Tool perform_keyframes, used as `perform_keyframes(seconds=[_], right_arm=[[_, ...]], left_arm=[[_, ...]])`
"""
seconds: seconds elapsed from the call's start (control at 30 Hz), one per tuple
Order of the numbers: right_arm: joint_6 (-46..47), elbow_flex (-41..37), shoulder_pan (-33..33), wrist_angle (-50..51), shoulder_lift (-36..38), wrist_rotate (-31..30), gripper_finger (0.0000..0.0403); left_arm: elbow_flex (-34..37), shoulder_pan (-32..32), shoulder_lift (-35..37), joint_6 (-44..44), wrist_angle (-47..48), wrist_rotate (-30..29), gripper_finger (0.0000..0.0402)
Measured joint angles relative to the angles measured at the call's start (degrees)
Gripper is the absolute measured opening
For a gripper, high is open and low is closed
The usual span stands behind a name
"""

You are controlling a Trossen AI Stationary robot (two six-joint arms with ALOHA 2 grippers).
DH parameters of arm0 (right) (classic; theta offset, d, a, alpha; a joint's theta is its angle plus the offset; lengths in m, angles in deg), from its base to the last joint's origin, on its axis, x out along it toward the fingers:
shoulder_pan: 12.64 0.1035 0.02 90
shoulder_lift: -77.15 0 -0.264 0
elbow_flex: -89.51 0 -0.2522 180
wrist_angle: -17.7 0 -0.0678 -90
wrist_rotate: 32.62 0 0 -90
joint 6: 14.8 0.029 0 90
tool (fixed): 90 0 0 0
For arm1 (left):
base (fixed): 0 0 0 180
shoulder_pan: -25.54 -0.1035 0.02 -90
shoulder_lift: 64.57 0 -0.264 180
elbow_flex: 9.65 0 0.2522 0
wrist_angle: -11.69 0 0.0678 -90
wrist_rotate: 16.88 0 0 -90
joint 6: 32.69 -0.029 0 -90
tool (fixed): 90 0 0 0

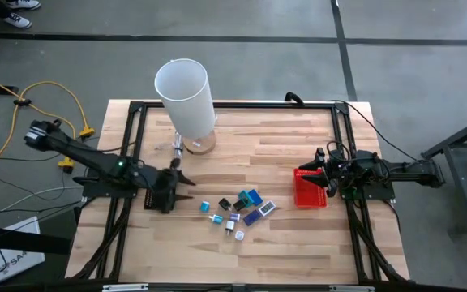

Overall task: Pick & Place Office items
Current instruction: Put the blue digital timer into the black bin

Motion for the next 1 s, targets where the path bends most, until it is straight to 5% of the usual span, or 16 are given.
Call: perform_keyframes(seconds=[0.3, 0.7, 1.0], right_arm=[[0.00, -0.02, 0.00, 0.00, 0.01, 0.00, 0.0174], [0.00, -0.02, 0.00, 0.00, 0.02, 0.00, 0.0174], [0.00, 0.00, 0.00, 0.00, 0.00, -0.02, 0.0174]], left_arm=[[-13.37, 1.71, -16.17, 3.04, 14.87, -0.24, 0.0199], [-14.09, -6.21, -25.44, 6.72, 15.82, 8.51, 0.0199], [-16.27, -10.24, -25.47, 31.92, 21.26, 10.56, 0.0199]])
